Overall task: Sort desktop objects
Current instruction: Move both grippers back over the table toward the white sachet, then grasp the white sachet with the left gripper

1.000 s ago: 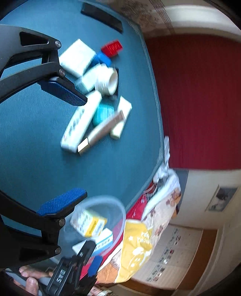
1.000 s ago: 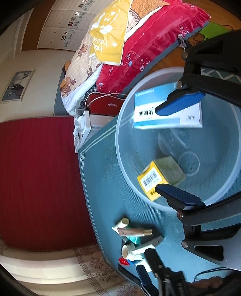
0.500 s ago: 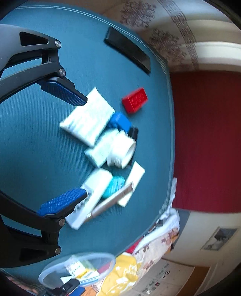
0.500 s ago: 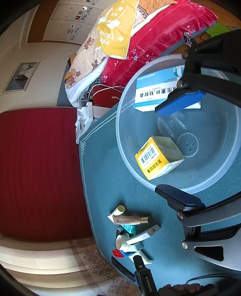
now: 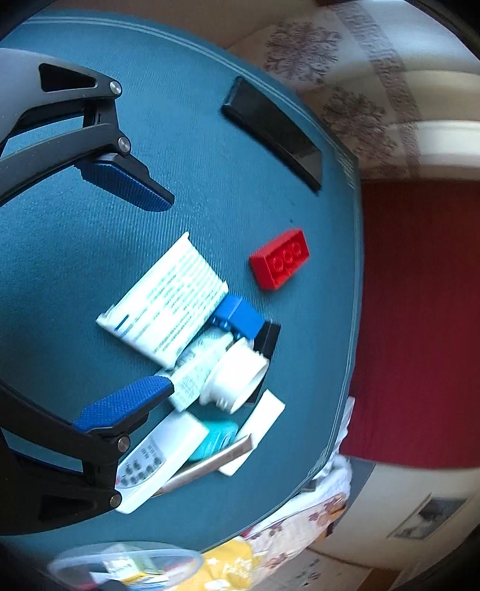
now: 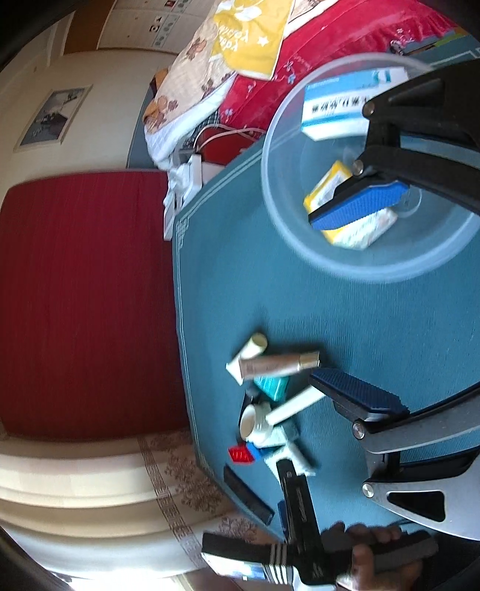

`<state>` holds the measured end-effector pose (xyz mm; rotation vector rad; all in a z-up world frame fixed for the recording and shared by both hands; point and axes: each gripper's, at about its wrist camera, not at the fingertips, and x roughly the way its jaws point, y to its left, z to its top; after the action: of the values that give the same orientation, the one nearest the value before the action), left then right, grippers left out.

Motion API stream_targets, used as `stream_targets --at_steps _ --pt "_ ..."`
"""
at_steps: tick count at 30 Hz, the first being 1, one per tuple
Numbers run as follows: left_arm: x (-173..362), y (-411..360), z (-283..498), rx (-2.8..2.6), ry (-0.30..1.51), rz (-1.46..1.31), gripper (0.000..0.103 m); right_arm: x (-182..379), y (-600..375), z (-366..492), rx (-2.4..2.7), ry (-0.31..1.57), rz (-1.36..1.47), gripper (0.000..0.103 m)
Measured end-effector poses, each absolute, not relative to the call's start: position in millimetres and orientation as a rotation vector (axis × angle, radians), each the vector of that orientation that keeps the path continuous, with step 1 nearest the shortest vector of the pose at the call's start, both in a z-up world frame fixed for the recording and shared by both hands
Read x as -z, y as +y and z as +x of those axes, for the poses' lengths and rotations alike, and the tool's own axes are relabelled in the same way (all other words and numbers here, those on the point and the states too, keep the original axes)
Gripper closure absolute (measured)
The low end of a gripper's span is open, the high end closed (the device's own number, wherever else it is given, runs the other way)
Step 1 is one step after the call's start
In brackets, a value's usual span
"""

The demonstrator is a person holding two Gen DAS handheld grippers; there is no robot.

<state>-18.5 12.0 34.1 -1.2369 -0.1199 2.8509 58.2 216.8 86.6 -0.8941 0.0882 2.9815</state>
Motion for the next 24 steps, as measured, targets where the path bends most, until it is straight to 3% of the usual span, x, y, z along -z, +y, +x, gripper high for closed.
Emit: stream_targets --at_steps 6,24 --pt "-31 0 -33 -2.859 -0.279 -1.284 0.01 -80 204 50 -3.01 0.1 -0.927 0.022" --pt "-16 -4 -44 -2.871 -0.146 -1.363 0.009 -60 190 30 -3.01 0.13 -1.041 0.022"
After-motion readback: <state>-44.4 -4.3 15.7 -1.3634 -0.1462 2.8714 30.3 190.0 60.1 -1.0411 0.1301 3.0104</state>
